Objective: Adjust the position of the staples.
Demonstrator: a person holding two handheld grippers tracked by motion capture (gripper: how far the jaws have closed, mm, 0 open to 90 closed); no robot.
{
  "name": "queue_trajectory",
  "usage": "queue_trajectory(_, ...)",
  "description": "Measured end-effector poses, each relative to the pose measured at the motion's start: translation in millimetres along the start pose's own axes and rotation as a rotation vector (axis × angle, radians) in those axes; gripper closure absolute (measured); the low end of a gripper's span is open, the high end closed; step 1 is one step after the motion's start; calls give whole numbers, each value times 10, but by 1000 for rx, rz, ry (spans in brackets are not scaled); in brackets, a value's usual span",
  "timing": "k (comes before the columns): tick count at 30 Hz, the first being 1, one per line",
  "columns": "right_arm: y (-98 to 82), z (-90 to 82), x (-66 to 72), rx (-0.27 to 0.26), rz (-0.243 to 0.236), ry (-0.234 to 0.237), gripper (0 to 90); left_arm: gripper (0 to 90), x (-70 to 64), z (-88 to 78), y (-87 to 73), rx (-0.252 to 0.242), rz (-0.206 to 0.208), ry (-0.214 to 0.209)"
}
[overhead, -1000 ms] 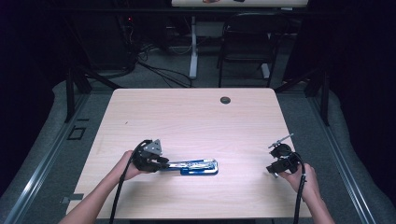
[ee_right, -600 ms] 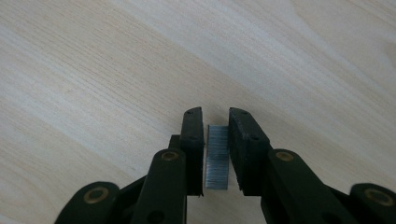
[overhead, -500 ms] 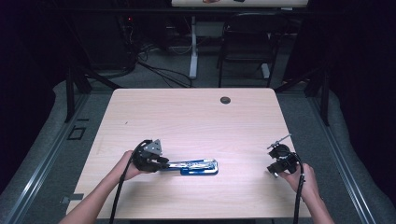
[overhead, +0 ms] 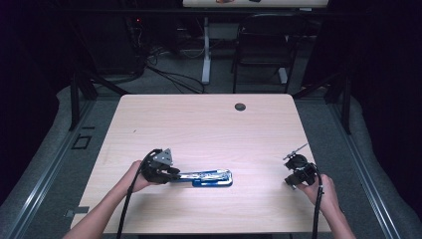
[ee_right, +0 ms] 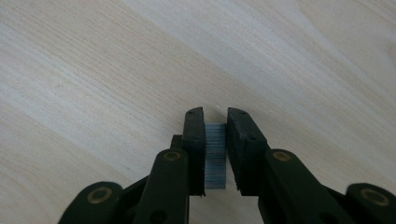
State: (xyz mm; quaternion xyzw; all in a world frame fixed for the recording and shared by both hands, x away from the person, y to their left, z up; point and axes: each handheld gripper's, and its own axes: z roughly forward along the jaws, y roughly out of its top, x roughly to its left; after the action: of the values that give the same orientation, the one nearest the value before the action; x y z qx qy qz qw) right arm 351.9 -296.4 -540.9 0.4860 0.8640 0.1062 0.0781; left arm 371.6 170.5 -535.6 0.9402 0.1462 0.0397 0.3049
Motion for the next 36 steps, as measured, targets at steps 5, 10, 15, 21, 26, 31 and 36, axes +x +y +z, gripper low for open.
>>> queue_trajectory(5,4,-37,6,-19,-4,-6,783,745,3,1,-2,-2,0,-4)
queue_trajectory(10,2,-50,10,-51,-2,-6,783,746,-5,5,3,-2,6,0)
queue_trajectory(15,0,-91,36,-116,9,4,783,747,-7,5,5,-1,8,3)
queue_trajectory(21,29,-132,80,-127,-35,16,783,747,-16,6,8,0,25,7)
queue_trajectory(26,43,-147,106,-154,-46,14,784,748,-7,9,3,-7,18,0)
queue_trajectory(31,55,-170,139,-175,-63,28,784,748,-10,11,4,-8,20,0)
queue_trajectory(36,67,-180,175,-188,-70,57,784,748,-9,12,4,-9,18,-1)
